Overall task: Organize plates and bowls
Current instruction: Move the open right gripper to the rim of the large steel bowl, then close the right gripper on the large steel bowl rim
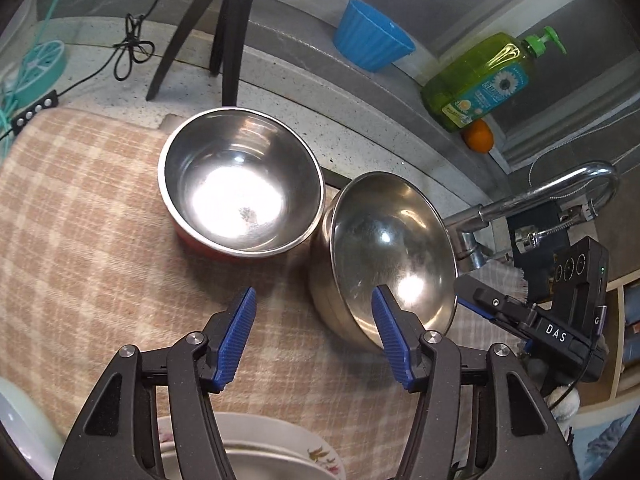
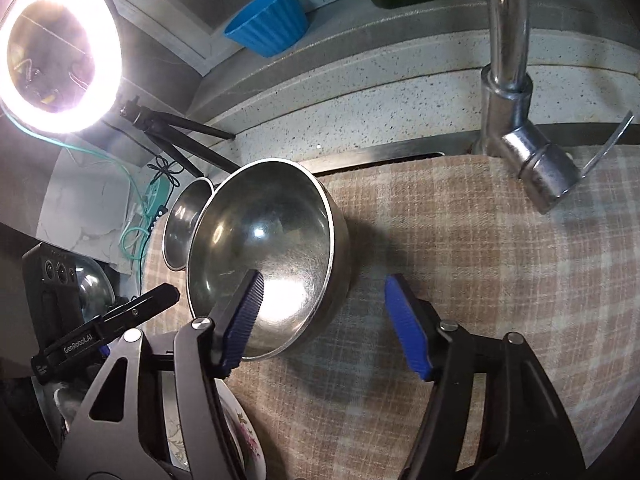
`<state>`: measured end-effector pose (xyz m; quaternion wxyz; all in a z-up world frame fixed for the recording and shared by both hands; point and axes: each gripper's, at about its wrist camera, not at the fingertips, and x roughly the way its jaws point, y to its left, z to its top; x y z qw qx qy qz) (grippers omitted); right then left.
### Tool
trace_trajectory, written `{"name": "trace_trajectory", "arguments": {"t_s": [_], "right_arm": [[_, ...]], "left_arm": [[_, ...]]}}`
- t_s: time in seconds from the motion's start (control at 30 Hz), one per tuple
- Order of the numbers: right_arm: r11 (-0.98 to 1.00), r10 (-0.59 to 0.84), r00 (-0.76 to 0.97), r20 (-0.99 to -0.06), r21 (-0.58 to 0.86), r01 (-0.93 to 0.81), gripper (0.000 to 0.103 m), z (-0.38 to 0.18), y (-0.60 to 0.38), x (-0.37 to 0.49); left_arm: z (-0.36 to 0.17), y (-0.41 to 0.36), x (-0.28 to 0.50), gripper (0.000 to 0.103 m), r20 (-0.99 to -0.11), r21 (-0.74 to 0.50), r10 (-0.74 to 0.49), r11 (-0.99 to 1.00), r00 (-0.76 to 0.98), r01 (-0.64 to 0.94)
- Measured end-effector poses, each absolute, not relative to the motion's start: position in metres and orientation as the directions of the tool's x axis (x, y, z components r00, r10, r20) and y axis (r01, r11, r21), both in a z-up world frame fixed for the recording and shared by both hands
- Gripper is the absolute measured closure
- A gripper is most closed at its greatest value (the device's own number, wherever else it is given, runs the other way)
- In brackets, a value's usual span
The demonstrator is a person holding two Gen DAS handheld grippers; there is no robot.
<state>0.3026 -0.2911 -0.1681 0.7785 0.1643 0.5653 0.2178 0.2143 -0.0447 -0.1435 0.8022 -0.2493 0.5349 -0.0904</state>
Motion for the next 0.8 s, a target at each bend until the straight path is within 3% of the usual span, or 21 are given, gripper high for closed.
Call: {"name": "trace_trajectory", "arguments": {"t_s": [0.17,0.3,0.4,0.53,0.8], "right_arm": [[0.849,0.528,0.241,-0.814,0.506,-0.153,0.05,-0.175,-0.288,0.309],[0.852,0.523,0.222,-0.823,0.498,-0.16,0.064,-0.179,-0.284,0.31],[0.852,0.523,0.206,-0.827,0.496,-0.168,0.074,-0.183,-0.282,0.31],[0.861,0.507,0.205,-0.837,0.478,-0.176,0.076,-0.184,-0.279,0.308],[0.869,0.493,0.207,-0.845,0.463,-0.175,0.077,-0.181,-0.278,0.304]], "left_arm": [[-0.149,-0.053,0.224,0.051,-0.819,-0.495,-0.418,0.861,0.392,-0.116],[-0.155,-0.058,0.231,0.053,-0.826,-0.494,-0.419,0.861,0.377,-0.124],[-0.159,-0.062,0.234,0.064,-0.83,-0.489,-0.422,0.865,0.364,-0.114],[-0.161,-0.067,0.236,0.078,-0.831,-0.488,-0.431,0.868,0.351,-0.091],[-0.16,-0.071,0.235,0.079,-0.836,-0.477,-0.423,0.875,0.349,-0.083]]}}
